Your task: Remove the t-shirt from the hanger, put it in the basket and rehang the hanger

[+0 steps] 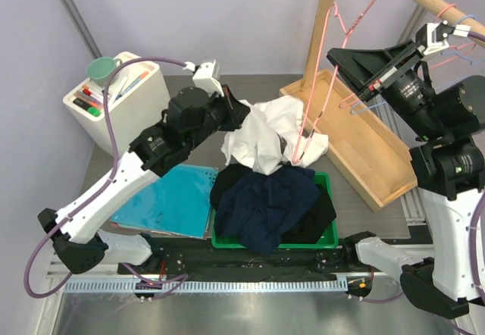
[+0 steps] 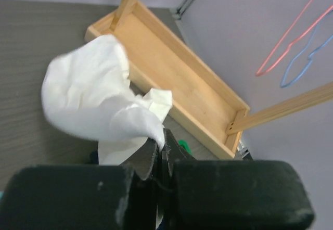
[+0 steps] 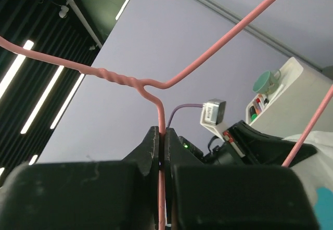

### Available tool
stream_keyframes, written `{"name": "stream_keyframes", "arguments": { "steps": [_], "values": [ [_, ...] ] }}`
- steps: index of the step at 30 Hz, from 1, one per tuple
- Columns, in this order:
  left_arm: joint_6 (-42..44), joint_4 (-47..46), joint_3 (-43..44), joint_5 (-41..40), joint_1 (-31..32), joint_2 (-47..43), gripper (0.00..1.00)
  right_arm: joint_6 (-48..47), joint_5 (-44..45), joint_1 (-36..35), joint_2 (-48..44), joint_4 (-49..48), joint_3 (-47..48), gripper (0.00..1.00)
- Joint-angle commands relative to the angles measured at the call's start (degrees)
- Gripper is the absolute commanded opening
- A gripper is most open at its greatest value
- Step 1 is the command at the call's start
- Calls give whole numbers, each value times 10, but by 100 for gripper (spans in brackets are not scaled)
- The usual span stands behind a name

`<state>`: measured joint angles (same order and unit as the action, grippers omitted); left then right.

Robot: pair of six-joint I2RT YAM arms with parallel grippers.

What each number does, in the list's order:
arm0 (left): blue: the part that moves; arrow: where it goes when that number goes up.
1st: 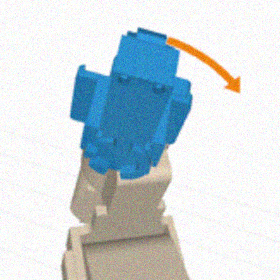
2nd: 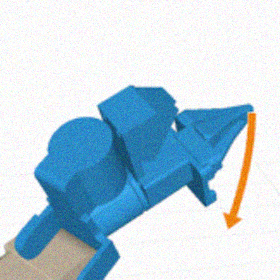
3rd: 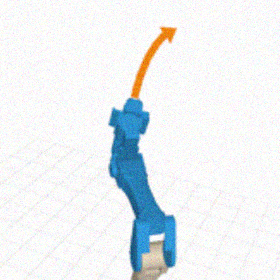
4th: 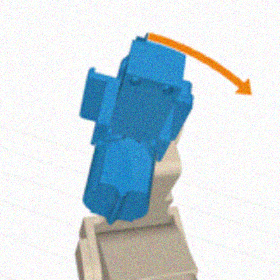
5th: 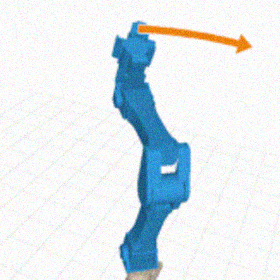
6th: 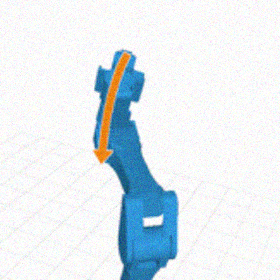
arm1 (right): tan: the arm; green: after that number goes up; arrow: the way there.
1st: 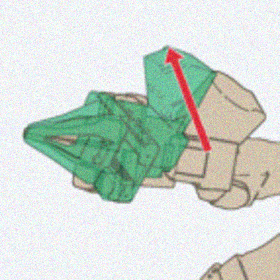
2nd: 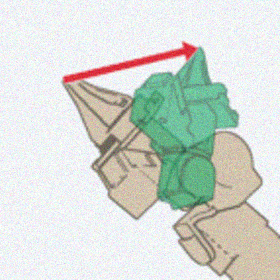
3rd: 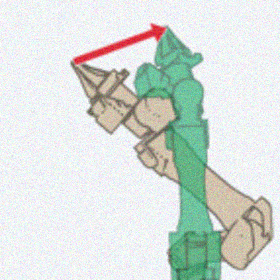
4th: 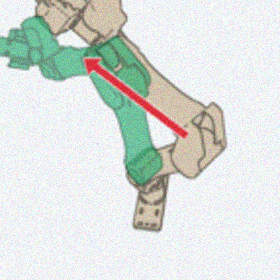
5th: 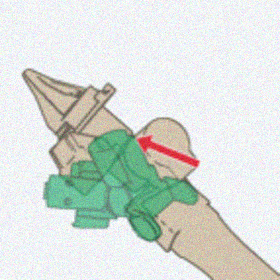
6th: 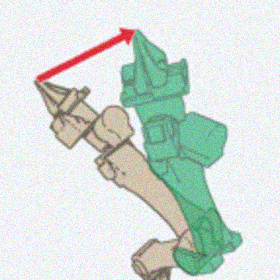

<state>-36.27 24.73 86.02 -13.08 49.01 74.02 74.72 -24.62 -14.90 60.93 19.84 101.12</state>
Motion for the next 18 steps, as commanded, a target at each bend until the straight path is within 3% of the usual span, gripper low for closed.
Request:
{"name": "stream_keyframes", "arguments": {
  "steps": [1,10,18],
  "values": [
    [56,-26,106,72,-9,-21,0,-76,26,-2,-8,25,16,1],
    [-2,-37,334,289,-9,31,0,-107,80,-2,-17,37,-7,1],
    [-159,-198,409,429,-9,60,0,-113,99,-2,-20,37,-22,1]
  ]
}}
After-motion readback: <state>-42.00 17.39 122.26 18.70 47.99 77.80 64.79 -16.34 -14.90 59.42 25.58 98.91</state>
